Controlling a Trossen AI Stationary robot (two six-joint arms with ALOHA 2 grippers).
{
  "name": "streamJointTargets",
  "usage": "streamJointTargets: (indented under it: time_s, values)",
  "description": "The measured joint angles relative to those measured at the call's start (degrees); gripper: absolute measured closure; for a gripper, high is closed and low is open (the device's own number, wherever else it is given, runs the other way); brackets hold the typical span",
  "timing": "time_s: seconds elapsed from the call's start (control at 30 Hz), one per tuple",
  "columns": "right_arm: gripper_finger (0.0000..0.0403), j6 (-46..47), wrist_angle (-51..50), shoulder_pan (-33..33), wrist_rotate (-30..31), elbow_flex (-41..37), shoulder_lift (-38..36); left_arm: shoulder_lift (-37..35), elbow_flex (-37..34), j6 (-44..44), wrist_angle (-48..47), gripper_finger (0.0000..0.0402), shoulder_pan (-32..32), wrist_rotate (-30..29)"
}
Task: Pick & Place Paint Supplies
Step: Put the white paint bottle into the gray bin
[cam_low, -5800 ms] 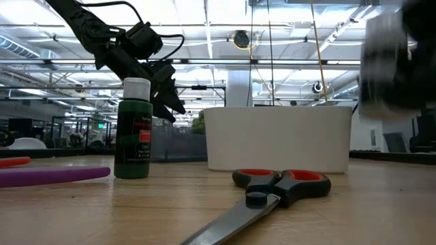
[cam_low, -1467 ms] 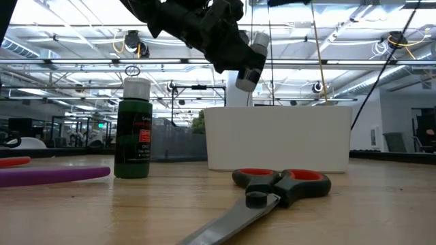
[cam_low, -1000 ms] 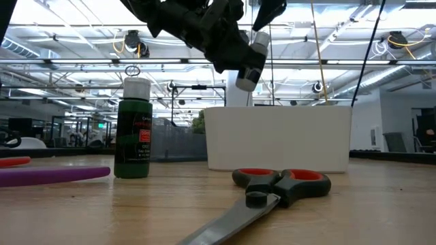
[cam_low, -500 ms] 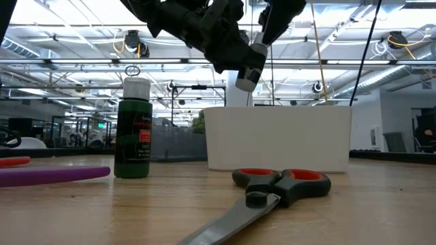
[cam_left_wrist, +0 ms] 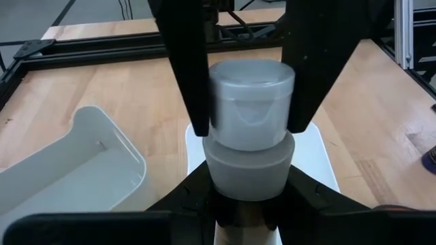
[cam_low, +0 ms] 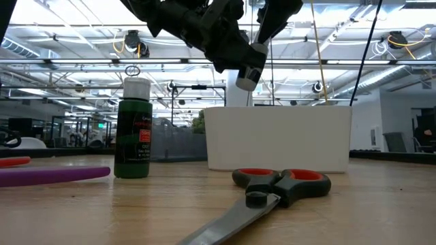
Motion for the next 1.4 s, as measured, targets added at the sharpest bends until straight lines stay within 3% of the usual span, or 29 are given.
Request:
streamJointTargets:
  time_s: [0.23, 0.47, 0.7, 0.77, 0.93, 1.13, 1.4]
  values:
    - [0.0295, -0.59, -0.29, -0.01, 0.0, 0.01, -0.04, -0.25, 0.0, -1.2, -1.1, 0.0287, -0.02, -1.14]
    - [0.0295, -0.26, -3.69, -2.67, -0.04, -0.02, -1.98, -13.26, 0.0, 0.77, -16.37, 0.0119, 1.6, -8.34]
    - [0.0295, -4.72, -1.83, -8.47, -0.25, 0.13, -2.2, -25.96, -6.38, 0.35, -14.99, 0.0014, 2.25, -7.21]
    - [0.0295, -4.83, -1.72, -11.94, -0.96, 0.76, -2.1, -28.49, -9.08, 0.46, -12.91, 0.0007, 2.46, -7.4]
    - [0.0295, -6.25, -0.94, -23.29, -9.62, 2.96, 0.5, -33.16, -13.98, 0.42, -11.86, 0.0026, 3.83, -7.7]
    - [0.0295, -10.66, -1.24, -34.92, -10.32, 4.3, 5.13, -34.59, -15.26, -0.02, -10.8, 0.0044, 6.03, -7.72]
    - [0.0295, -14.08, -1.14, -39.39, -13.49, 4.16, 12.71, -34.07, -15.28, 0.17, -11.3, 0.004, 8.01, -7.65]
